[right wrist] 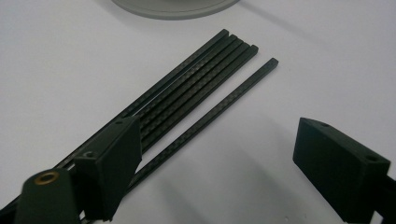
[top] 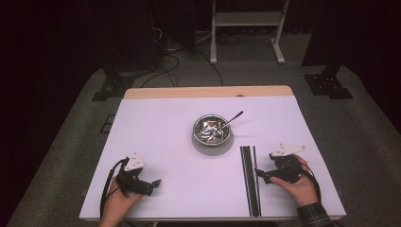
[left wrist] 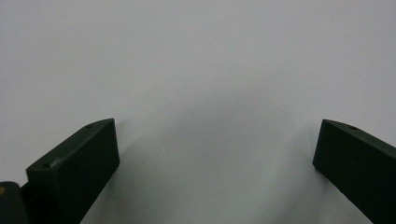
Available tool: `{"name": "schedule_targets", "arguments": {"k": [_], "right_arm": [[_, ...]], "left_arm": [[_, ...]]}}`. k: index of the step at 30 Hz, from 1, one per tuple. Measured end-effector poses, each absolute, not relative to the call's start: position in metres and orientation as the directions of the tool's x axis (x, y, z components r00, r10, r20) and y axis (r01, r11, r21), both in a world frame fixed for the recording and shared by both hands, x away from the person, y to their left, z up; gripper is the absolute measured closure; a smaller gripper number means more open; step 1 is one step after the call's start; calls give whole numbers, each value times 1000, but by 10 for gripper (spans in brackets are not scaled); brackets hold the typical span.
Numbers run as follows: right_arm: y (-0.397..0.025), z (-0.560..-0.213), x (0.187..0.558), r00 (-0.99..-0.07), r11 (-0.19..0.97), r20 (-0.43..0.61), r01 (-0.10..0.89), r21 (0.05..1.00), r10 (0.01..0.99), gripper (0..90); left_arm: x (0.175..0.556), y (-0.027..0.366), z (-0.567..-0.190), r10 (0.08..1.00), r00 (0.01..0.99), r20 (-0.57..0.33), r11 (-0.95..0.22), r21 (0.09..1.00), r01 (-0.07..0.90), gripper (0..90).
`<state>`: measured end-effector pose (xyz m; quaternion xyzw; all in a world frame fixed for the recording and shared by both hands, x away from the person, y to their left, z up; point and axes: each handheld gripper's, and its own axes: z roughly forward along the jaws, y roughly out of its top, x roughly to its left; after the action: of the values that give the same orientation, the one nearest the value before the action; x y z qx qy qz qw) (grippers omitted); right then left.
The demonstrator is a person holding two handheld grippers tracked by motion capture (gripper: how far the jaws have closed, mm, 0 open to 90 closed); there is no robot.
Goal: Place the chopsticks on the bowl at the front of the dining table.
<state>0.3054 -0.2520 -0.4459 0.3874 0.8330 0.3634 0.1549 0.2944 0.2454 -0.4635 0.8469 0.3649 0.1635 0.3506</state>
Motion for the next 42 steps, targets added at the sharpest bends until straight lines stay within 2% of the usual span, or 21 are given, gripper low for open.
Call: {"name": "schedule_targets", "arguments": {"k": [25,42], "right_arm": [[-256,-448,271,-661,442,27,532,722,750,137],[-244,-455,248,-692,479,29,528,702,721,137]], "left_arm": [[294,245,-463,733,680,21,-488,713,503,0],[294,245,-463,733,680,21,-488,713,503,0]]}}
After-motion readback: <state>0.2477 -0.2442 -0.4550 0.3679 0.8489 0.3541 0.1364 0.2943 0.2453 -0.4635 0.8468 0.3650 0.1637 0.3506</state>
